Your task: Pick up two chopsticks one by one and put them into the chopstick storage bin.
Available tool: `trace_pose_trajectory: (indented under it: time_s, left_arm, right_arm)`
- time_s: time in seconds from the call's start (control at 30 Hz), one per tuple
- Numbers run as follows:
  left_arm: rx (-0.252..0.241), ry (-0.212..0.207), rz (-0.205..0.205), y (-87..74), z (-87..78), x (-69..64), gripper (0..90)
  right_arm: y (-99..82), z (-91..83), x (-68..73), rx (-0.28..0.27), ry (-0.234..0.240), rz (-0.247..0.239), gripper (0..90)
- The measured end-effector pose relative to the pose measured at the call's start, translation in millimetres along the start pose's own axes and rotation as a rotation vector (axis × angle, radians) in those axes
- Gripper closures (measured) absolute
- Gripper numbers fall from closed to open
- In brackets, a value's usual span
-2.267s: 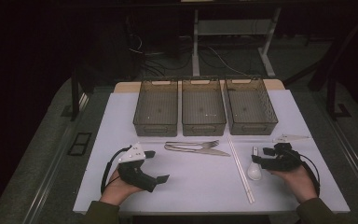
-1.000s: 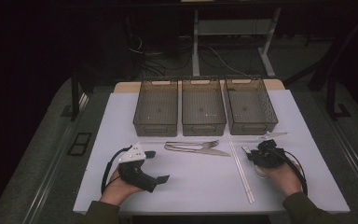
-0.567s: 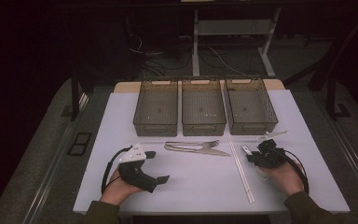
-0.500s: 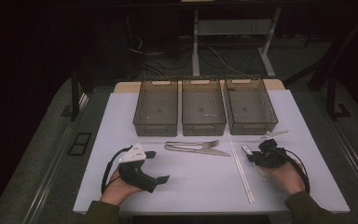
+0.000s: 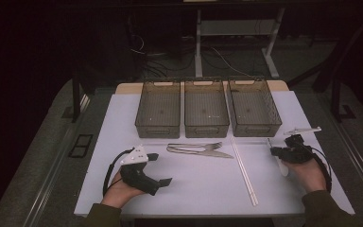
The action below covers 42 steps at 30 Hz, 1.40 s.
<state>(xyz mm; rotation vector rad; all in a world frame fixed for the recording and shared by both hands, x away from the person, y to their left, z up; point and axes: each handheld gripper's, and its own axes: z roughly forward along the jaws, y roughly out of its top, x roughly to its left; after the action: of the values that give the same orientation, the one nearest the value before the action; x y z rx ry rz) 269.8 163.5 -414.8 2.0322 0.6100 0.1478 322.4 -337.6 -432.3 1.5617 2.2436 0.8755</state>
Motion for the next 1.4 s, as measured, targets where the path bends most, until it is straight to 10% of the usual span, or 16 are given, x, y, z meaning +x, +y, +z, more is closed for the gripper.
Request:
trace_pose_trajectory:
  time_s: [0.3,0.73,1.4]
  left_arm:
    - [0.006,0.003,0.004,-1.3,1.5,-0.1,0.0]
    - [0.003,0.003,0.01,-1.7,0.8,0.6,0.0]
    - [0.0,-0.001,0.002,-4.1,0.3,-0.1,0.0]
  right_arm:
    - [-2.4,1.6,-29.7,-0.005,-0.015,0.035,79.5]
    - [0.8,-13.0,-30.6,-0.08,-0.036,0.036,52.5]
    - [-9.1,-21.2,53.1,-0.046,0.135,-0.137,59.0]
